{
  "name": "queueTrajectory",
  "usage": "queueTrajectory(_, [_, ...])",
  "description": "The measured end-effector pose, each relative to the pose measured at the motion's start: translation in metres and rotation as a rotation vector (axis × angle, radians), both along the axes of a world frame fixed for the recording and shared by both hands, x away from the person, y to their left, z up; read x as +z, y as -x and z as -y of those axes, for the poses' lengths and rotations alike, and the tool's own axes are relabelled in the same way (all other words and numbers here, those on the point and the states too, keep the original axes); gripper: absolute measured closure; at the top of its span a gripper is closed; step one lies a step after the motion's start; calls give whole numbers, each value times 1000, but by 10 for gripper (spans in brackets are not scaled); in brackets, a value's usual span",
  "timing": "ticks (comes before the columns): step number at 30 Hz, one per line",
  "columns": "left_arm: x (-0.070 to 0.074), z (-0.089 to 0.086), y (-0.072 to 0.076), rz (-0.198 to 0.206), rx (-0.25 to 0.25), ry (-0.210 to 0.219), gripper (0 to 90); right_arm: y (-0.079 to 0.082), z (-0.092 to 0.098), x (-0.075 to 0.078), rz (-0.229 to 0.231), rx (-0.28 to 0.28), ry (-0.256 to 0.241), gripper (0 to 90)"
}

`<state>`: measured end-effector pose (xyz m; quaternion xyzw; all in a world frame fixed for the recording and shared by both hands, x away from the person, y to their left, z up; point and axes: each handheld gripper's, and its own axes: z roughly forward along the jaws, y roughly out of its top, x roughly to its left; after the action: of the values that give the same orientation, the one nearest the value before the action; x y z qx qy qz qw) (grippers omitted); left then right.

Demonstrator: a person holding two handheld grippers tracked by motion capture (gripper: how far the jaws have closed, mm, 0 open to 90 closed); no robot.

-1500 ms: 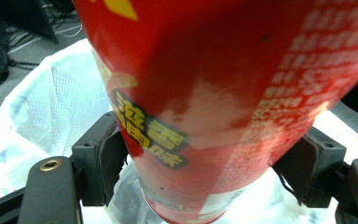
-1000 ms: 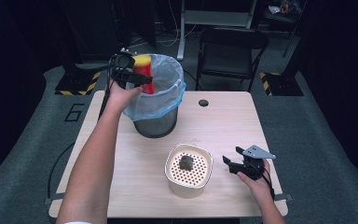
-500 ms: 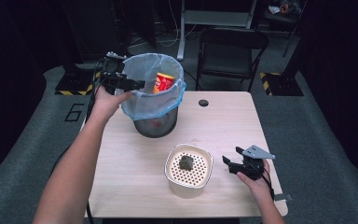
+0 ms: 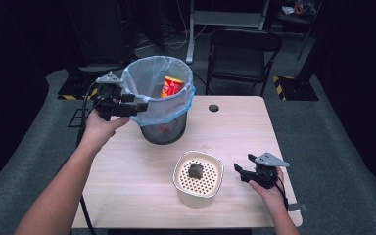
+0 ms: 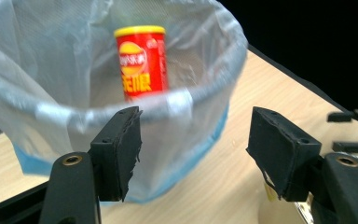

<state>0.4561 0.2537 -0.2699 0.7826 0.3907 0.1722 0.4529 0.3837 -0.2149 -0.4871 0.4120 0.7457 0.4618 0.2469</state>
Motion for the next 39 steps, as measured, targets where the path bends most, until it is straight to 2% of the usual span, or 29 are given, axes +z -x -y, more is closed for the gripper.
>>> queueTrajectory(4, [-15, -10, 15, -6, -29, 35, 349, 0, 0, 0, -1, -3, -1, 283])
queueTrajectory(9, [-36, -19, 31, -14, -41, 54, 363, 0, 0, 0, -3, -7, -1, 281])
queueTrajectory(12, [-49, -23, 38, -3, -33, 31, 365, 0, -1, 0, -2, -7, 4, 281])
queueTrajectory(15, [-65, -29, 43, -13, -16, 17, 365, 0, -1, -1, -6, -9, 3, 281])
queueTrajectory(19, [-87, -39, 50, -48, 2, 46, 365, 0, -1, -1, -4, -11, 8, 281])
queueTrajectory(22, [-105, -46, 58, -57, 16, 42, 362, -1, -1, -2, -4, -11, 8, 281])
queueTrajectory(26, [-129, -56, 67, -60, 35, 58, 349, -1, -1, -2, -10, -11, 10, 281])
queueTrajectory(36, [-183, -68, 80, -75, 67, 1, 337, -3, 0, -5, -18, -17, 22, 281])
queueTrajectory(38, [-196, -71, 80, -80, 74, -28, 328, -3, 0, -6, -22, -19, 24, 281])
queueTrajectory(39, [-196, -71, 80, -80, 74, -28, 322, -3, 0, -6, -22, -19, 24, 281])
